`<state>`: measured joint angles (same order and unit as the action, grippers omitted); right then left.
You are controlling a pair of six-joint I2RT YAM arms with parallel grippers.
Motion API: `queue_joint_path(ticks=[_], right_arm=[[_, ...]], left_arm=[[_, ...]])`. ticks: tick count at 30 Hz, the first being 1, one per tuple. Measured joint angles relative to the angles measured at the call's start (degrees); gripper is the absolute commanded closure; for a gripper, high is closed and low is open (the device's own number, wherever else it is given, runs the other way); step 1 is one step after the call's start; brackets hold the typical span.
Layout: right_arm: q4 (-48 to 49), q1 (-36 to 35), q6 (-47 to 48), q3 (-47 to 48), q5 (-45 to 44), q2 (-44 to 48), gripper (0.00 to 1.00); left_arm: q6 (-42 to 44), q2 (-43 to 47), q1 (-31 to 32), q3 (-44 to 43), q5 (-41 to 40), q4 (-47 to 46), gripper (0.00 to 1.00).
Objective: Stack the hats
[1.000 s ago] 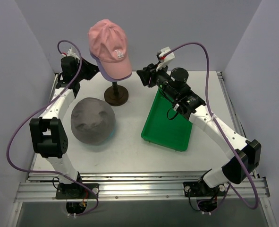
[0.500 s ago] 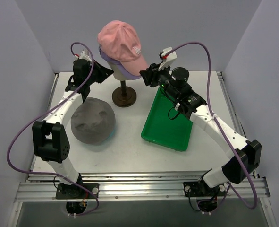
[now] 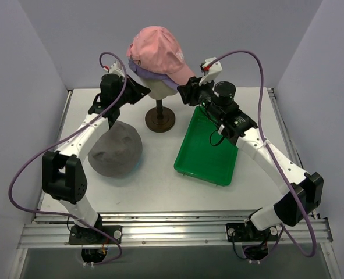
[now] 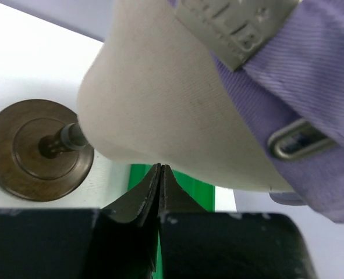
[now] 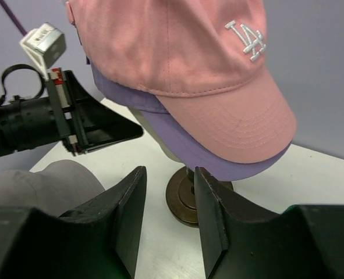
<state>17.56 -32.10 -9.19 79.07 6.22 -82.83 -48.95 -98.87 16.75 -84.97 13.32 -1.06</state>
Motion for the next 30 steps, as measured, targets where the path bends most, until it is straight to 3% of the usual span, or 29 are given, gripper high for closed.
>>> queue_joint_path(ticks=[7, 13, 16, 22, 30], right_arm=[[-2.43, 2.19, -0.76, 5.90, -0.55, -3.48, 0.64], [-2.97, 3.08, -2.73, 13.33, -2.38, -9.16, 0.62], [-3.04, 3.30, -3.15, 15.06, -2.95, -11.67, 0.62], [-4.15, 3.69, -3.17, 15.13, -3.23, -14.10, 0.62], [-4.79, 4.02, -2.51, 15.28, -3.50, -14.21, 0.62]], left_arm=[[1.73, 7.48, -3.06, 0.63, -4.00, 5.68, 0.79], [2.89, 11.74, -7.72, -1.77, -5.27, 6.80, 0.74], [3.87, 10.38, -8.83, -6.56, -5.40, 7.04, 0.70], [6.99, 2.01, -8.94, -24.00, -2.32, 7.93, 0.68], [7.91, -3.78, -8.94, -29.00, 0.52, 10.16, 0.67]])
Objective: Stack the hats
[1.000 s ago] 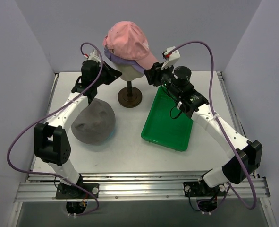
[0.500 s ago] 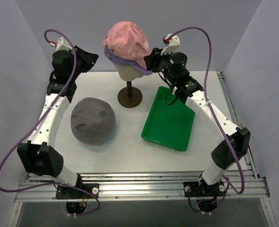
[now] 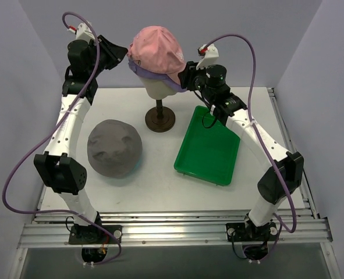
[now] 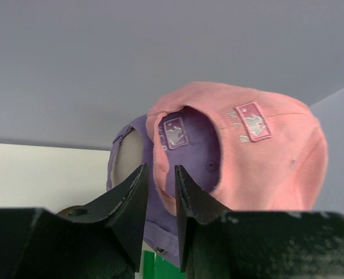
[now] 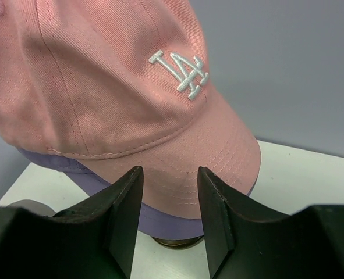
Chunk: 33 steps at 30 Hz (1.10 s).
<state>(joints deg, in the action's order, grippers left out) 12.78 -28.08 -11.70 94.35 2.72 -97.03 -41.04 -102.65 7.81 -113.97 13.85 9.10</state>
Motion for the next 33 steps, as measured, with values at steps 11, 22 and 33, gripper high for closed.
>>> queue_joint_path(ticks=[11, 22, 33], right_arm=[[0.02, 0.04, 0.83, 0.04, -0.02, 0.00, 0.62], [0.04, 0.76, 1.29, 0.04, -0.70, 0.02, 0.62], [0.90, 2.60, 1.03, 0.15, -1.29, 0.02, 0.62]], left_arm=[[0.26, -4.20, -0.02, -1.79, 1.90, 1.88, 0.67], [0.81, -4.85, 0.04, -3.32, 3.15, 1.62, 0.66], [1.51, -7.10, 1.27, -7.13, 1.57, 3.37, 0.70]])
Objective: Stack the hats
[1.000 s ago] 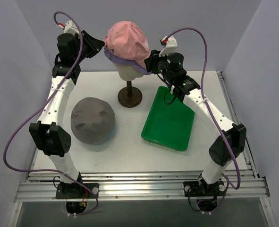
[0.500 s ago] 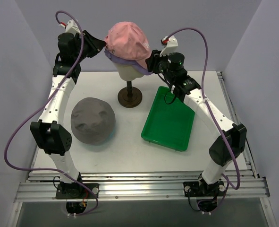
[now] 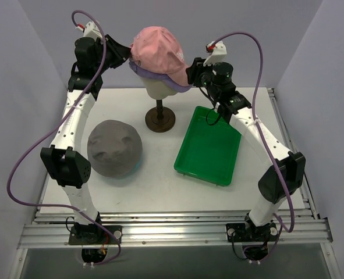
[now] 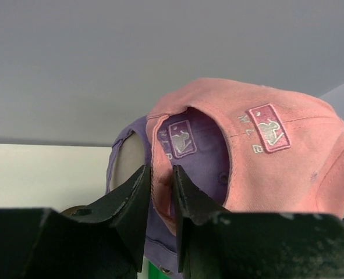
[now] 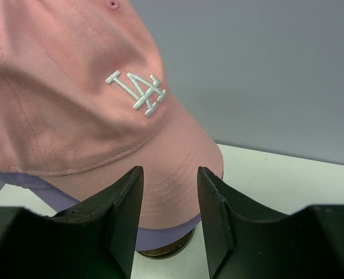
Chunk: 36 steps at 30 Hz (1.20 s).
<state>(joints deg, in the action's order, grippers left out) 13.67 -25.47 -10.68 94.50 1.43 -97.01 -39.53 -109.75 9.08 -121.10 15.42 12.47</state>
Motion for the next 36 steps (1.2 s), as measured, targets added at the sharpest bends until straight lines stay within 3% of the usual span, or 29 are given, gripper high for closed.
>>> queue_joint_path(ticks=[19, 36], right_arm=[[5.57, 1.44, -2.01, 0.55, -0.33, -5.29, 0.63], [9.25, 1.92, -2.58, 0.55, -1.51, -7.93, 0.63]], left_arm=[[3.93, -0.04, 0.17, 3.78, -4.83, 3.13, 0.71], [4.48, -0.04, -0.04, 8.90, -4.15, -5.14, 0.67]])
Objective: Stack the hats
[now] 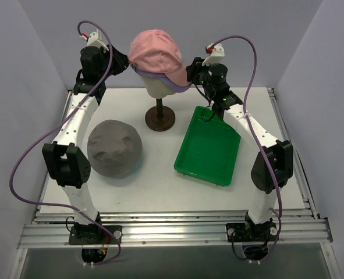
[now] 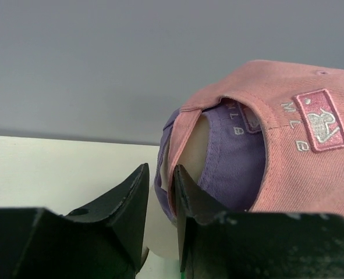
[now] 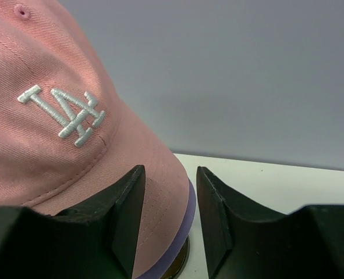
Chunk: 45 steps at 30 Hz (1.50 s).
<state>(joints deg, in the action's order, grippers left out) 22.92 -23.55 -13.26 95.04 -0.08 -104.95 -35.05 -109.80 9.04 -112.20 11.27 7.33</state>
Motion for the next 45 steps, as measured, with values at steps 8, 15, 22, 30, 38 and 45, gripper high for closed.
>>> queue_joint_path(ticks=[8, 15, 22, 30, 38, 45], right_arm=[[-0.81, 0.02, 0.20, 0.26, -0.39, 0.02, 0.63], [-4.94, -0.15, 1.18, 2.58, 0.28, 0.07, 0.63], [-7.39, -0.15, 1.49, 2.91, 0.76, 0.17, 0.63], [-9.46, -0.17, 1.75, 3.78, 1.49, 0.55, 0.63], [-10.01, -0.72, 1.77, 3.74, 2.12, 1.38, 0.63], [-9.92, -1.49, 2.16, 2.73, 2.80, 2.64, 0.63]], left_arm=[[0.79, 0.46, -0.50, 0.37, 0.63, -0.26, 0.54], [0.57, 2.25, -2.97, 0.37, 3.65, 4.61, 0.46], [1.33, 7.85, -3.78, 0.52, 2.05, 10.21, 0.44], [2.75, 13.70, -3.10, 0.52, -1.62, 11.69, 0.43], [6.78, 14.05, 8.79, -0.46, -5.49, 13.44, 0.43], [10.03, 14.08, 14.01, 1.14, -10.64, 13.46, 0.43]])
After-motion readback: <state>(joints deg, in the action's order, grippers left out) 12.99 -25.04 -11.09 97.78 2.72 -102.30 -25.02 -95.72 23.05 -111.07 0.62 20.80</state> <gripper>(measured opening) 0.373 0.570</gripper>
